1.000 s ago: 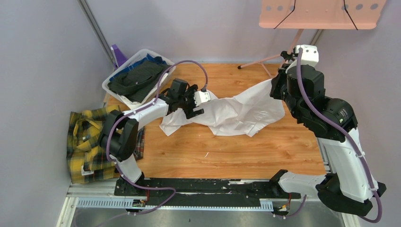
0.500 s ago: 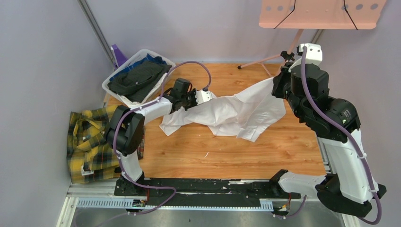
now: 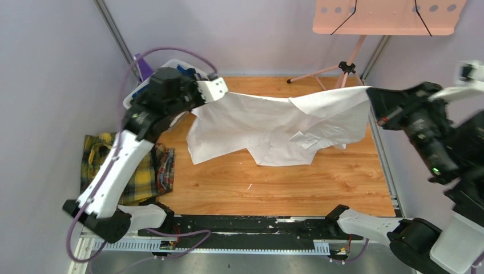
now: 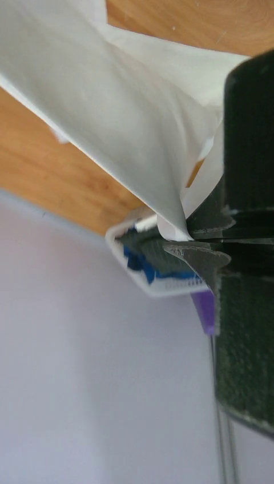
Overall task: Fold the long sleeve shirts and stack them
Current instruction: Flatten out the shirt at the center of the board.
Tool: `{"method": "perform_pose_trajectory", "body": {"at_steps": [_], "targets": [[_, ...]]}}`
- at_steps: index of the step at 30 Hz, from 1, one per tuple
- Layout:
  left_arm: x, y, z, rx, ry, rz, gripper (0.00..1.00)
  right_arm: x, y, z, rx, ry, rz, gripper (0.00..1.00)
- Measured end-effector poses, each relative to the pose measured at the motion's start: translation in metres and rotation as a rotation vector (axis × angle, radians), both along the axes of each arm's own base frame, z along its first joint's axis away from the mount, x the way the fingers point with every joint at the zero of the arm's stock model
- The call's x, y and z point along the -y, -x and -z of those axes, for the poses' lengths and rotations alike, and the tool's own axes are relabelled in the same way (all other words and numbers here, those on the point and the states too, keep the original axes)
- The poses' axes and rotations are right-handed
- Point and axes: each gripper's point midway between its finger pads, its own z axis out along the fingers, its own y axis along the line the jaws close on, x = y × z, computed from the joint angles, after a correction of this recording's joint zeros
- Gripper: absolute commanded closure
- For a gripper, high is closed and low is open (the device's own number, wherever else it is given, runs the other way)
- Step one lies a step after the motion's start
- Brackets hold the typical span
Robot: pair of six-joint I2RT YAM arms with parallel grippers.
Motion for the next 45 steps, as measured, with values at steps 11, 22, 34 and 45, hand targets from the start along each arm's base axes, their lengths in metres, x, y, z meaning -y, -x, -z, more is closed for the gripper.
{"method": "perform_pose_trajectory", "body": {"at_steps": [11, 22, 34, 45], "targets": [[-0.076, 0.139, -0.186, 0.259, 0.185, -0.002, 1.00, 0.042, 0.101, -0.086, 0.330, -0.231, -0.169, 1.00], [-0.086, 0.155, -0.199, 0.247, 0.177, -0.005, 1.00, 0.036, 0.114, -0.117, 0.467, -0.229, -0.238, 1.00], [-0.091, 0.143, -0.161, 0.222, 0.086, -0.040, 1.00, 0.030, 0.060, -0.086, 0.402, -0.081, -0.089, 1.00], [-0.098, 0.118, -0.159, 0.220, -0.060, -0.092, 1.00, 0.036, 0.055, -0.072, 0.374, -0.054, -0.047, 1.00]]}}
